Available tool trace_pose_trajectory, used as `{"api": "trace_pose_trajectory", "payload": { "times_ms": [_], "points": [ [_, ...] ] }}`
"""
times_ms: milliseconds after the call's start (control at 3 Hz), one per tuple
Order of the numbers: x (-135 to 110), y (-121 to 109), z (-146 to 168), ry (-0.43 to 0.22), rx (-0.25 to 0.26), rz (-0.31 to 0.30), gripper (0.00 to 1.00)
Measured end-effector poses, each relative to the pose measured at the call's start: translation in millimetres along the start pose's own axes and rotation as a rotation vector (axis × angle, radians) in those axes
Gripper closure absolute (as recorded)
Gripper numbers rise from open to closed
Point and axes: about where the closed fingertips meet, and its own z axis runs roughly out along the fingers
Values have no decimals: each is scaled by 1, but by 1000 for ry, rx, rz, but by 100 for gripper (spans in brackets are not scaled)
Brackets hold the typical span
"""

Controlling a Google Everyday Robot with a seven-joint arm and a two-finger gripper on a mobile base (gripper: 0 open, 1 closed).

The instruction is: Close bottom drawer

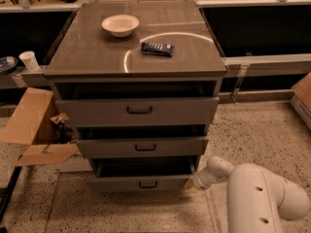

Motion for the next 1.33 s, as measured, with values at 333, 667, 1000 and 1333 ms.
{"api": "trace_pose_trajectory", "payload": {
  "times_ms": [333,667,1000,1333],
  "points": [
    [3,-18,2,-31,30,-2,100],
    [4,-31,-3,-30,55,-4,82],
    [4,-31,-3,-30,55,-4,58],
    [4,-31,-3,-30,55,-4,34]
  ]
}}
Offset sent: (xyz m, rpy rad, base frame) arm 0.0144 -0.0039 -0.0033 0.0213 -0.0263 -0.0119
